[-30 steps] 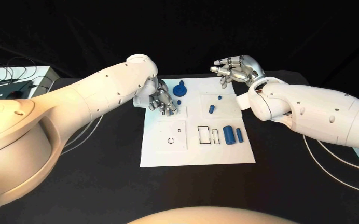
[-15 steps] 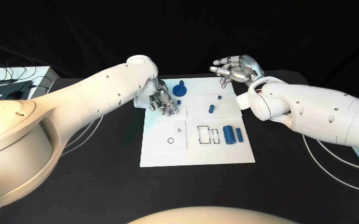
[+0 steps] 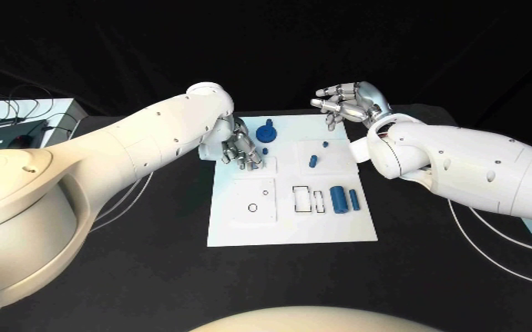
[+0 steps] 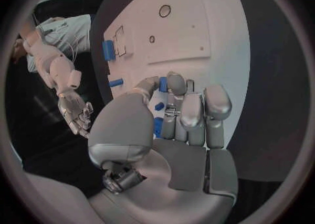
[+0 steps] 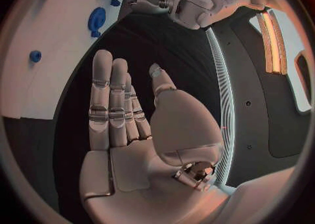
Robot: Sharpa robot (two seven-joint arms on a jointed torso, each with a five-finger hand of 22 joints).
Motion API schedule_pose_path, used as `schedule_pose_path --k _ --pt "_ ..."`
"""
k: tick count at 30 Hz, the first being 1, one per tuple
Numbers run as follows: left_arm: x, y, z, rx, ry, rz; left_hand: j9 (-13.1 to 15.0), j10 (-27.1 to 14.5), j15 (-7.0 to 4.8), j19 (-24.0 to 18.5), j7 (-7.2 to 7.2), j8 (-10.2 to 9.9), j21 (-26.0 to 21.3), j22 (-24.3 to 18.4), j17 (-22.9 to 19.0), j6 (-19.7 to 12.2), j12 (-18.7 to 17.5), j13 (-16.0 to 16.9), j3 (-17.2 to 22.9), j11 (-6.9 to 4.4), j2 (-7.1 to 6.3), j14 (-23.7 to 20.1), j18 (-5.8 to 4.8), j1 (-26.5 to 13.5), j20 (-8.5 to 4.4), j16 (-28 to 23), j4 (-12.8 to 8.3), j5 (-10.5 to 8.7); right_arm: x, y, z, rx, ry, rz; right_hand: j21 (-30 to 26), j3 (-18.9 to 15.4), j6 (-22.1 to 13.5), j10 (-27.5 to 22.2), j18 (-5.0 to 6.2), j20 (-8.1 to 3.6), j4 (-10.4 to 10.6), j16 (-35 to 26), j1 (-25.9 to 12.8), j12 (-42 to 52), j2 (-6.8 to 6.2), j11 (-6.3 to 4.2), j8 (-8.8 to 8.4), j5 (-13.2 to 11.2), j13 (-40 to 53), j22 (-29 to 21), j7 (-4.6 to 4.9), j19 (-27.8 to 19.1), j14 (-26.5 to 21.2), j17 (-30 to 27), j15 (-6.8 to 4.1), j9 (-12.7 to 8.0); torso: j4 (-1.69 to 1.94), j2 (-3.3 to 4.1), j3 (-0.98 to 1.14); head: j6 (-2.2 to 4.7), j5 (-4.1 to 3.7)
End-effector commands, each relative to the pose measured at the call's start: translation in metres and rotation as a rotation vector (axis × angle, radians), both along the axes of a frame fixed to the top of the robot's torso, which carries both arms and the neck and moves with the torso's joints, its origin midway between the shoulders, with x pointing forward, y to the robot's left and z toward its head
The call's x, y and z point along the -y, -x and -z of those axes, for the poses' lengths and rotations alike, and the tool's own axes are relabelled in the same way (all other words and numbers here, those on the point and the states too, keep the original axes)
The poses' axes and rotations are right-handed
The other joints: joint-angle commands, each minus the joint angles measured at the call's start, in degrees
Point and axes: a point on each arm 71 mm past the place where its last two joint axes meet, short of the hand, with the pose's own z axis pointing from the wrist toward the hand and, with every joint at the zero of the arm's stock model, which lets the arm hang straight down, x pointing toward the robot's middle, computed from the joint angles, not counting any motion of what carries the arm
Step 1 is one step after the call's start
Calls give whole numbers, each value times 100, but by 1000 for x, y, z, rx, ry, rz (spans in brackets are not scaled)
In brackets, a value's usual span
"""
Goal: Assemble the parts on the task board
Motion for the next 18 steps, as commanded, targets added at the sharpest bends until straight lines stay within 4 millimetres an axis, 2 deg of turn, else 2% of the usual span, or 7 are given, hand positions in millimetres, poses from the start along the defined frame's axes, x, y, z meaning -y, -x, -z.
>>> schedule_pose_path --k 1,15,18 --pt "0 -1 -1 17 11 -30 -125 -21 21 -4 -35 -106 -38 -11 -13 30 35 6 134 -28 9 10 92 122 26 -34 -432 22 -1 0 -1 9 2 -15 27 21 -6 -11 60 -22 -8 35 -30 12 2 -36 13 31 -3 -5 44 -29 -31 -8 -19 -1 0 -1 4 -6 -4" --pt "-2 1 0 -9 22 -27 -288 -53 9 -2 -53 -206 -43 -21 -28 128 57 6 -395 -35 -98 4 65 206 -26 -45 -208 28 -1 0 -1 10 2 -14 27 21 -6 -11 60 -22 -8 35 -30 12 2 -36 13 31 -3 -5 44 -29 -31 -8 -19 -1 3 -7 0 -7 -4" --pt "-2 1 0 -10 25 -27 -314 -59 9 -7 -51 -215 -55 -30 -38 159 63 9 -651 -33 -120 -1 62 198 -38 -57 -125 10 -1 0 -1 10 3 -13 27 21 -6 -11 60 -22 -8 35 -30 12 2 -36 13 31 -3 -5 44 -29 -31 -8 -19 -1 6 -12 -3 -3 -3"
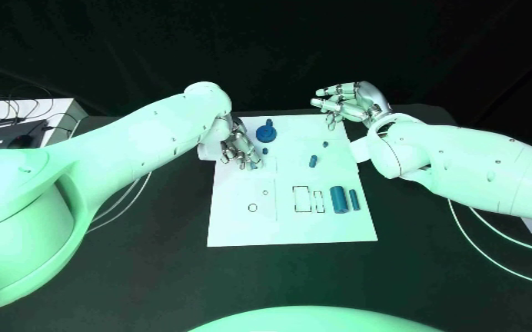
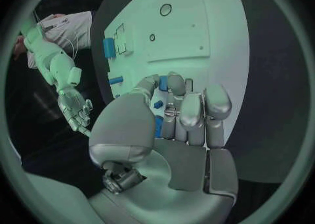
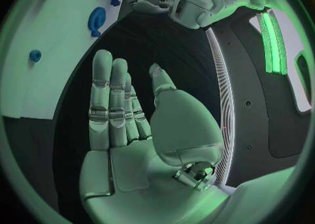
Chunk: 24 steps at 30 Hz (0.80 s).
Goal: Assemble the parts on the task board
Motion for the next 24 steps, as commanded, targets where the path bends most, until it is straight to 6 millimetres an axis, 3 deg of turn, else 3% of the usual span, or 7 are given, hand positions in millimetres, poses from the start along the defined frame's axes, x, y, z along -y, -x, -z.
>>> schedule_pose_path --k 1,4,8,24 --pt "2 1 0 -6 14 -4 -6 -24 9 -7 8 -21 -41 -12 -11 52 33 8 -259 2 -48 -2 62 -25 -40 -38 50 -39 -1 0 -1 9 3 -14 27 21 8 -11 67 -22 -8 35 -30 12 2 -36 13 31 -3 -4 38 -29 -31 -8 -19 -1 3 -6 -4 3 1" --pt "1 2 0 -7 17 -5 -20 -24 9 2 14 -29 -40 -13 -9 68 37 7 -916 0 141 0 56 101 -50 -43 72 -60 -1 0 -1 9 2 -14 27 21 8 -11 67 -22 -8 35 -30 12 2 -36 13 31 -3 -4 38 -29 -31 -8 -19 -1 3 -3 -2 9 5" --pt "1 2 0 -11 21 -4 -40 -24 8 7 16 -35 -39 -11 0 86 39 4 -1361 3 256 3 55 189 -51 -42 110 -112 -1 0 -1 9 3 -14 27 21 8 -11 67 -22 -8 35 -30 12 2 -36 13 31 -3 -4 38 -29 -31 -8 -19 -1 -1 -1 -2 14 9" --pt "-2 3 0 -16 24 -12 31 -14 2 17 11 32 -29 -1 22 78 46 7 -1790 1 351 4 50 224 -64 -38 154 -221 0 0 -1 9 3 -13 27 21 8 -12 67 -22 -8 35 -30 12 2 -36 13 31 -3 -5 38 -29 -31 -8 -19 -1 -3 2 -3 22 17"
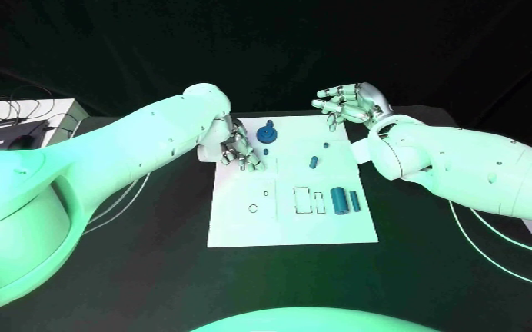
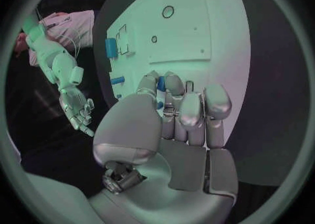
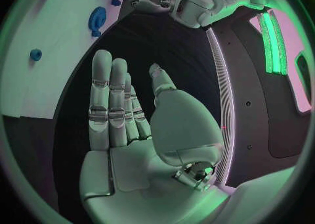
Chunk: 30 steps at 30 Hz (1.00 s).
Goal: Assemble the parts on the task board
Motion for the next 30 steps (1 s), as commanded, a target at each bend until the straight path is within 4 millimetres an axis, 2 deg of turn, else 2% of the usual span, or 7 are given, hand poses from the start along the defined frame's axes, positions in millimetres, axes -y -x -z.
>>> schedule_pose_path --k 1,12,14,18,23,27,30 --pt "0 1 0 -4 6 -5 13 11 2 1 30 43 3 9 10 5 27 7 -60 27 42 6 49 -48 -43 -12 15 -83 -1 0 -1 9 2 -15 34 19 3 -18 110 -19 -6 33 -30 10 -2 -33 6 35 -3 -19 50 -35 -36 -8 -16 -2 1 -2 2 0 1" --pt "-10 2 -2 3 1 -12 90 21 -1 20 27 105 30 29 33 -6 38 19 -124 24 58 10 45 -64 -51 4 35 -390 1 0 -1 9 4 -12 34 19 3 -18 110 -19 -6 33 -30 10 -2 -33 6 35 -3 -19 50 -35 -36 -8 -16 -2 13 -14 -1 15 2" --pt "-11 2 -2 5 2 -11 107 22 1 22 33 117 33 32 32 -6 38 21 -101 25 65 10 44 -76 -50 3 48 -762 1 0 0 9 4 -12 34 19 3 -18 110 -19 -6 33 -30 10 -2 -33 6 35 -3 -19 50 -35 -36 -8 -16 -2 8 -11 -1 26 6" --pt "-12 5 -4 7 10 -6 133 26 5 24 39 137 36 35 32 -9 40 22 -77 33 0 10 46 -144 -49 1 91 -1018 2 0 0 8 4 -11 34 19 3 -18 110 -19 -6 33 -30 10 -2 -33 6 35 -3 -19 50 -35 -36 -8 -16 -2 6 -13 -5 33 15" --pt "-11 8 -11 12 47 -6 179 27 11 24 59 164 31 31 31 -22 40 24 -25 44 -96 10 51 -242 -46 -1 163 -1686 3 0 1 6 5 -8 33 16 -2 -21 111 -18 0 33 -38 10 1 -31 3 34 -4 -25 51 -35 -37 -9 -14 -1 5 -12 -3 48 25" --pt "-12 11 -20 30 89 -15 194 15 17 18 81 156 16 19 16 -58 39 23 101 55 -182 6 59 -274 -43 -15 232 -1933 4 1 3 4 6 -6 33 16 -2 -21 111 -18 0 33 -38 10 1 -31 3 34 -4 -25 51 -35 -37 -9 -14 -1 6 -19 -5 64 35" --pt "-14 11 -27 55 122 -32 143 -5 23 4 111 97 -13 -3 -7 -103 37 21 161 73 -190 -1 70 -255 -40 -35 242 -1926 6 1 4 2 8 -4 33 16 -2 -21 111 -18 0 33 -38 10 1 -31 3 34 -4 -25 51 -35 -37 -9 -14 -1 12 -30 -7 73 37"
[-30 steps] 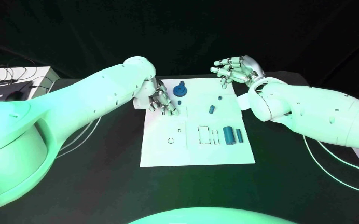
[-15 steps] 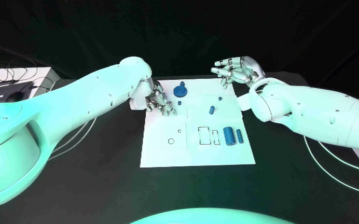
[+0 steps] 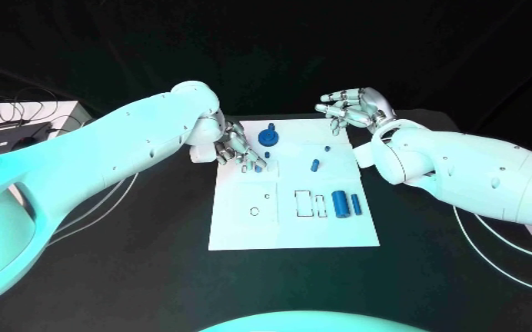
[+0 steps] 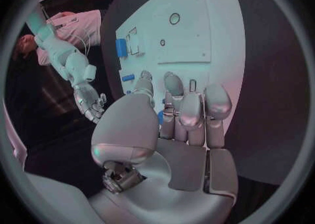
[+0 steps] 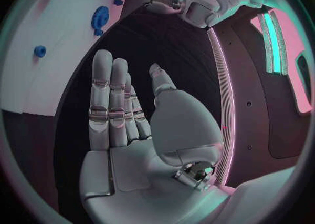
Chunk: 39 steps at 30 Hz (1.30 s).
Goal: Assemble the parts on the task board
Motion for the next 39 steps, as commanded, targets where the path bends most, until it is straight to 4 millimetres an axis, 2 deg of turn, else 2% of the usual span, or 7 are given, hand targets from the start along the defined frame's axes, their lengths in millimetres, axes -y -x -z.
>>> schedule_pose_path --k 1,11,15,16,23,31,39 --pt "0 1 -8 36 61 -48 -106 -52 32 -35 98 -134 -44 -43 -56 -126 6 5 74 76 -4 -12 81 38 -15 -64 -5 6 0 1 0 8 4 -14 33 16 -4 -7 59 -18 0 33 -38 10 2 -17 3 35 -4 -5 55 -35 -37 -8 -14 -1 10 -22 -5 4 2" --pt "-15 16 -25 179 187 -158 -1151 -845 290 -918 555 -372 -2364 -1781 -1816 -970 -879 -880 637 447 250 -761 450 191 270 -2058 64 82 6 2 4 8 11 -6 36 17 -2 -4 59 -18 -4 35 -30 14 8 -19 4 37 -3 -6 54 -33 -36 -7 -16 0 38 -85 -27 7 -57" --pt "-23 28 -25 256 248 -223 -2146 -1040 440 -584 733 75 -3425 -2741 -2521 -1759 -1689 -2140 769 650 -47 -632 419 130 395 -3068 568 74 10 3 4 8 14 1 36 17 -2 -4 59 -18 -4 35 -30 14 8 -19 4 37 -3 -6 54 -33 -36 -7 -16 0 62 -126 -30 -6 -76" --pt "-24 32 -24 275 260 -238 -2651 -837 445 -325 738 509 -3819 -3145 -2780 -1951 -1960 -2790 930 664 -177 -414 438 204 431 -3457 801 73 11 3 4 8 15 3 36 17 -2 -4 59 -18 -4 35 -30 14 8 -19 4 37 -3 -6 54 -33 -36 -7 -16 0 65 -137 -32 -6 -83" --pt "-30 58 -16 393 305 -286 -3655 -1313 475 -118 781 1124 -3859 -3270 -2683 -1943 -1787 -3351 1285 767 -377 -255 493 254 429 -3777 1005 155 18 4 5 12 23 17 39 19 -3 -4 57 -19 -12 35 -24 12 6 -19 3 37 -5 -3 54 -37 -38 -7 -16 0 99 -198 -44 -22 -108" --pt "-24 72 -3 462 282 -306 -3456 -1154 227 145 519 1820 -1810 -1568 -1476 -1408 -488 -2696 2674 456 -751 58 453 -77 165 -2403 565 178 23 3 5 16 30 28 41 25 -4 -3 57 -19 -19 34 -20 8 4 -20 2 37 -8 -1 53 -40 -36 -9 -16 -1 108 -224 -49 -30 -109" --pt "-17 74 22 337 164 -272 -2950 -1416 216 -6 448 2525 -648 -523 -980 -1715 242 -2119 2804 415 -862 -66 441 -658 199 -1470 634 142 23 3 5 16 32 30 41 25 -4 -3 57 -19 -19 34 -20 8 4 -20 2 37 -8 -1 53 -40 -36 -9 -16 -1 105 -207 -42 -32 -98"
